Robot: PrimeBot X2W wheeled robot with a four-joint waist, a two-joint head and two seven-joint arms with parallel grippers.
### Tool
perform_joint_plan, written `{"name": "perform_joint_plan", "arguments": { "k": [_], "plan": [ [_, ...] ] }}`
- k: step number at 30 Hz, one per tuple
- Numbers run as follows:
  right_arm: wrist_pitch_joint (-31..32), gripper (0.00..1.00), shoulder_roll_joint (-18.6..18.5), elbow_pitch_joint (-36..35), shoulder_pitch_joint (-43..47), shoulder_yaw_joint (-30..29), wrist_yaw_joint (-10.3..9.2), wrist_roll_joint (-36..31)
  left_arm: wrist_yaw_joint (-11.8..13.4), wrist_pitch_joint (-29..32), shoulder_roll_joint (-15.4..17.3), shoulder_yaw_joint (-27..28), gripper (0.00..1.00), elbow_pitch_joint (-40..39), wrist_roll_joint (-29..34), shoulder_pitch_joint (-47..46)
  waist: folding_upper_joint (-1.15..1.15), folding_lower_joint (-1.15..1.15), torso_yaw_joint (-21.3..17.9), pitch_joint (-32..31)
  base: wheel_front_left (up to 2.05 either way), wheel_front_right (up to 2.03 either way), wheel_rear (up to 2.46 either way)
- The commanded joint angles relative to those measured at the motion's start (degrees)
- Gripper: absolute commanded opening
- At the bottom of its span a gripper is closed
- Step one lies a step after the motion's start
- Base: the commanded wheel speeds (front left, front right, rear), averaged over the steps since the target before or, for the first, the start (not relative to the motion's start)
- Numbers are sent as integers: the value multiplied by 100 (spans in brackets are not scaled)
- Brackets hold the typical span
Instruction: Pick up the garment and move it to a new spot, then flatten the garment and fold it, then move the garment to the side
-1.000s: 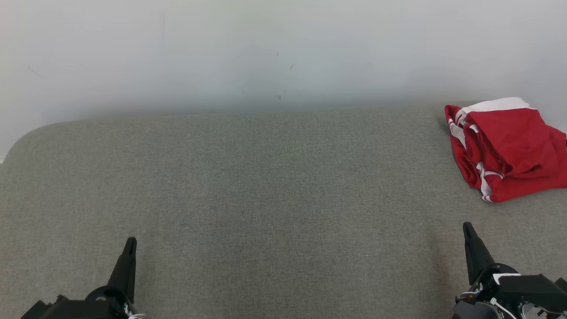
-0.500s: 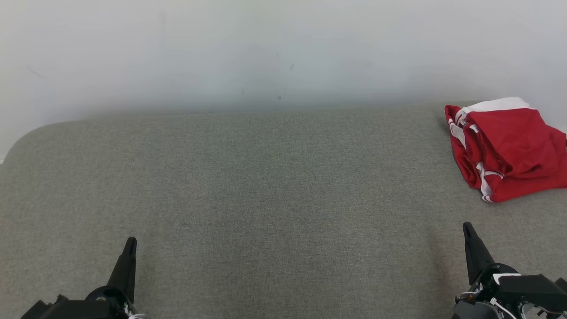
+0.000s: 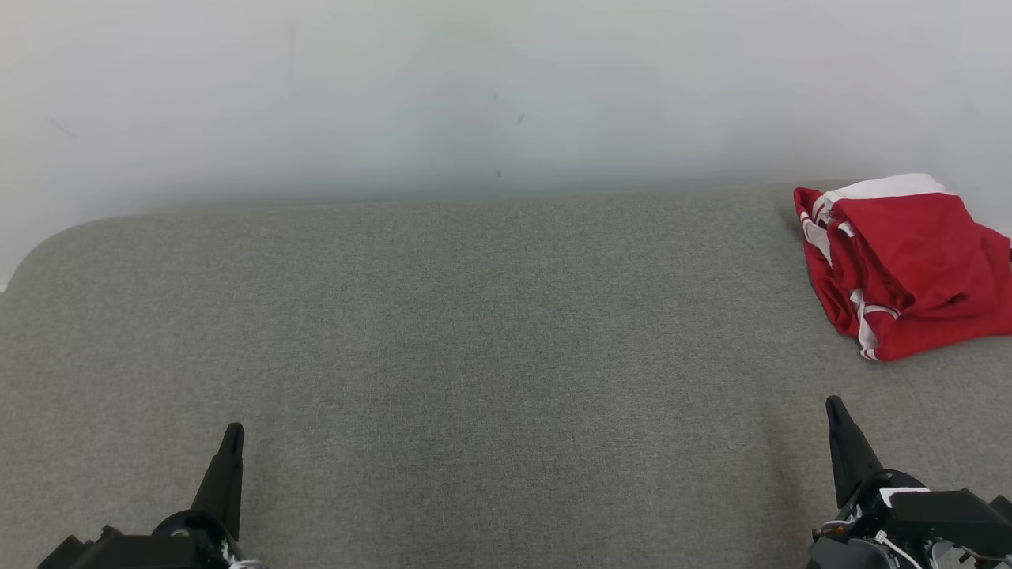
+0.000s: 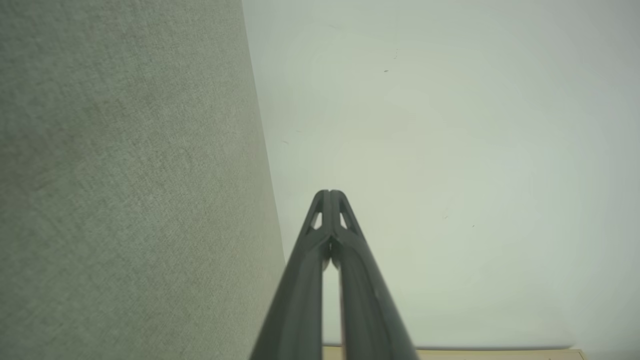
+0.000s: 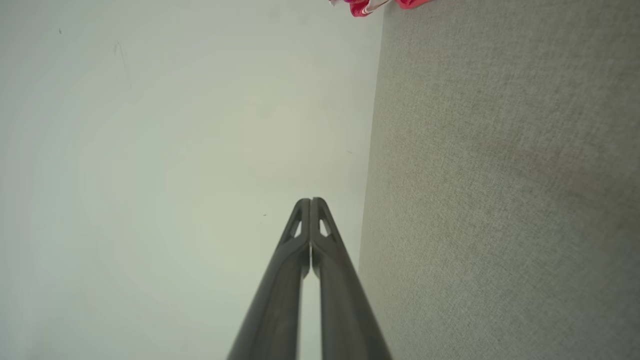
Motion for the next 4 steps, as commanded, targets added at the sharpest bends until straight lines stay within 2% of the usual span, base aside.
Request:
{"name": "perform_joint_plan", "arguments": {
  "k": [1, 4],
  "plan": [
    [6, 0, 12, 1, -41, -14, -12, -31, -1, 18, 26, 16, 0, 9, -25, -57, 0, 0, 0, 0, 0, 0, 0],
    [7, 0, 12, 2, -41, -15, -12, -31, -1, 18, 26, 16, 0, 9, -25, -57, 0, 0, 0, 0, 0, 0, 0]
  ]
}}
